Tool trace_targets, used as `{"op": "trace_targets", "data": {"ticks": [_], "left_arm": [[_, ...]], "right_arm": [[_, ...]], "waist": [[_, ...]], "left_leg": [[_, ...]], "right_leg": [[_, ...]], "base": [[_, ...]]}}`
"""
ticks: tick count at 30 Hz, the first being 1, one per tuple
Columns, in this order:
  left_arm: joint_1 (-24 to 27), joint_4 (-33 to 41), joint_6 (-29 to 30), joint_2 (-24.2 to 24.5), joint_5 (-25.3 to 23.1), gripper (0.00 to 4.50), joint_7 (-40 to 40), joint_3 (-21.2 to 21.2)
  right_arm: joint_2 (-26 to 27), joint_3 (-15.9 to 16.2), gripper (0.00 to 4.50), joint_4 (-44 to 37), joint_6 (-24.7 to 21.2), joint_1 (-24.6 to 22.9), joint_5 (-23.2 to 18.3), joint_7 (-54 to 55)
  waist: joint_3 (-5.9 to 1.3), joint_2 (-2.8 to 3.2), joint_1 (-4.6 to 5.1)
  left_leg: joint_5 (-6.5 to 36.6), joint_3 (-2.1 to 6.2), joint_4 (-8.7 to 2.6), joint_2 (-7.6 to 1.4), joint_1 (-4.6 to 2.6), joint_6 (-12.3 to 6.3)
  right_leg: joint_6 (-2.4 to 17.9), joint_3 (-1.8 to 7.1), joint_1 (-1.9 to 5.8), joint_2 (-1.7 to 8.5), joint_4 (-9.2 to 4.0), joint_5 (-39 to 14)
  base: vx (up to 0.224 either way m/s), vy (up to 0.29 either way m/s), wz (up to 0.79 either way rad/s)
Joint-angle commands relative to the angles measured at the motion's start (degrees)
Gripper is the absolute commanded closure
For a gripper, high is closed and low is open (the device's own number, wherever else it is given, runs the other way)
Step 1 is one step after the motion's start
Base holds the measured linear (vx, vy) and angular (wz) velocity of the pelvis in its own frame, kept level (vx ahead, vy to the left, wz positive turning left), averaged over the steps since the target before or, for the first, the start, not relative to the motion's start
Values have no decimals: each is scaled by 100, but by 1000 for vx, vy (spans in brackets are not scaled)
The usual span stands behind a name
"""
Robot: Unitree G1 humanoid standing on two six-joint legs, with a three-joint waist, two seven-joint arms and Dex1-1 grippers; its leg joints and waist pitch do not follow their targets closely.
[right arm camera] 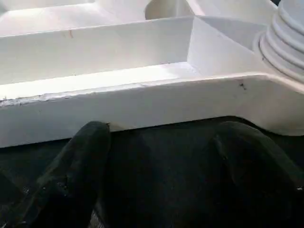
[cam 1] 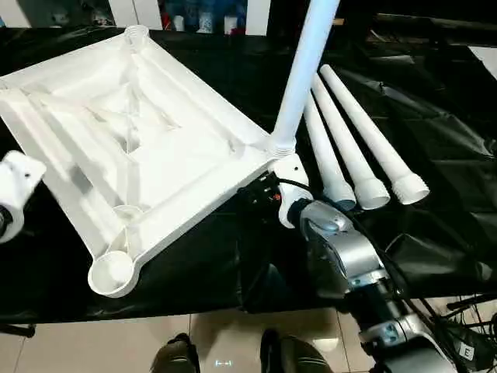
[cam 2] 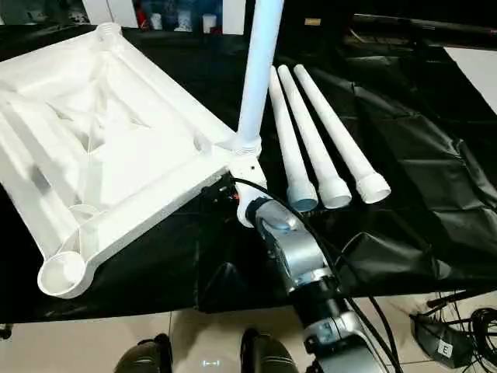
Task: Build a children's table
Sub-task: Rotate table base
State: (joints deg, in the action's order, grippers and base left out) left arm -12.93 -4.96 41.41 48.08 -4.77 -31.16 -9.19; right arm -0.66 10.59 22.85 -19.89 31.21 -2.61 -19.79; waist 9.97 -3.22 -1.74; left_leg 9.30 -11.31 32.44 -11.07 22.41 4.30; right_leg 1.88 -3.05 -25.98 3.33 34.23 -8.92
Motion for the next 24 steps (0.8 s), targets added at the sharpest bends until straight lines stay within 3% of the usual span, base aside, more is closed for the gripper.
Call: {"op": "trace_targets", "data": {"ticks": [1, 3, 6, 15, 18, 24], "left_arm": [[183, 459, 331, 99, 306, 334, -473, 171], [288, 693, 444, 135, 447, 334, -695, 223], [461, 1175, 604, 153, 811, 334, -1131, 276], [895, 2339, 825, 156, 1662, 334, -1992, 650], [787, 2346, 862, -199, 1635, 334, -1831, 854], [350, 1920, 401, -1197, 1327, 334, -1174, 1477]], "right_arm": [[89, 30, 62, 157, 144, 92, -53, -138], [117, 31, 62, 234, 182, 112, -70, -189], [181, 32, 62, 444, 304, 191, -81, -254], [281, 27, 62, 768, 547, 348, -128, -433], [256, 13, 62, 714, 593, 355, -134, -532], [-24, -191, 62, 82, 525, 219, -80, -359]], "waist": [[-387, 163, -20], [-387, 139, -20], [-384, 155, -28], [-393, 125, -16], [-394, 99, -7], [-421, 80, -76]], "left_leg": [[868, 103, -384, -212, -175, -114], [895, 88, -377, -195, -181, -142], [844, 93, -383, -202, -183, -158], [811, 69, -373, -189, -182, -195], [814, 64, -365, -184, -167, -199], [993, 31, -344, -181, -233, -151]], "right_leg": [[1274, 339, 356, 439, -272, -701], [1235, 344, 359, 420, -283, -739], [1243, 342, 356, 425, -282, -757], [1207, 356, 353, 393, -257, -731], [1153, 367, 371, 390, -265, -814], [946, 393, 320, 359, -312, -1189]], "base": [[0, 0, 0], [0, 0, 0], [0, 0, 0], [0, 0, 0], [0, 0, 0], [0, 0, 0]]}}
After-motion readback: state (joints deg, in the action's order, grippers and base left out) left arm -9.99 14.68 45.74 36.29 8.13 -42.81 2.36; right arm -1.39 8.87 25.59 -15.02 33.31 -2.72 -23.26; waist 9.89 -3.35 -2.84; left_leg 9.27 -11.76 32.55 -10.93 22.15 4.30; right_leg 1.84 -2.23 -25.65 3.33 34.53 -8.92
